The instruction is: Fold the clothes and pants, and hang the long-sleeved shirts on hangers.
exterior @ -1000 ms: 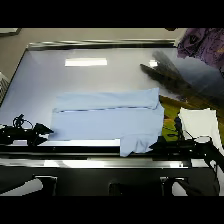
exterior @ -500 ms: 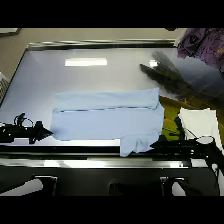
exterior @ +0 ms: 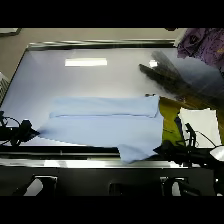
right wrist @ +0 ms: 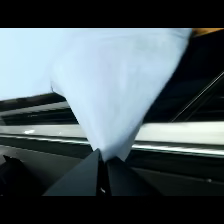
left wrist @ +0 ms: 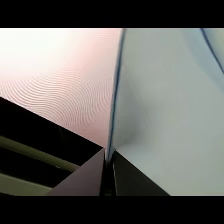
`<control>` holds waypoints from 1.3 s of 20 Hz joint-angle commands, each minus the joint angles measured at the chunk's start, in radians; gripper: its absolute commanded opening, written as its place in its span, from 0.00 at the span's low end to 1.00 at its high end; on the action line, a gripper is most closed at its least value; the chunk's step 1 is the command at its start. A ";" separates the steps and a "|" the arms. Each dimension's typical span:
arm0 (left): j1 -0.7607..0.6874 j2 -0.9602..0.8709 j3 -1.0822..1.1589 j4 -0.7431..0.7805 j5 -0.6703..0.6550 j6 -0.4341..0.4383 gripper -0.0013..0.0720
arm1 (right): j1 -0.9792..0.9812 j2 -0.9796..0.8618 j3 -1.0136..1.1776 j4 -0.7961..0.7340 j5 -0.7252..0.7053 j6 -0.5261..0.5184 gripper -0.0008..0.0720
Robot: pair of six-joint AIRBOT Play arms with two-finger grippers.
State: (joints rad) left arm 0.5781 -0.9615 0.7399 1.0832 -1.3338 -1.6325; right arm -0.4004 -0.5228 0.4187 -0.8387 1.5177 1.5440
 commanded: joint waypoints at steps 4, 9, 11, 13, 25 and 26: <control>-0.053 0.030 0.059 0.043 0.078 -0.047 0.03 | 0.000 -0.043 0.208 -0.003 0.008 0.005 0.05; -0.163 -0.143 0.178 0.043 0.188 -0.045 0.03 | 0.077 -0.397 0.383 0.037 -0.117 -0.136 0.05; -0.194 -0.221 0.240 0.043 0.224 -0.045 0.03 | 0.180 -0.546 0.470 -0.012 -0.228 -0.126 0.05; -0.215 -0.300 0.315 0.043 0.256 -0.056 0.03 | 0.239 -0.675 0.573 -0.069 -0.292 -0.097 0.05; -0.291 -0.708 0.677 0.043 0.270 -0.052 0.03 | 0.288 -1.122 0.929 -0.084 -0.393 -0.039 0.05; -0.300 -0.728 0.683 0.043 0.270 -0.052 0.03 | 0.288 -1.141 0.929 -0.078 -0.397 -0.039 0.06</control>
State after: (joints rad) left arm 0.2977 -1.6157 1.3701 1.1267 -1.0653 -1.6848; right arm -0.1154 -1.5990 1.3247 -0.9234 1.1526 1.4937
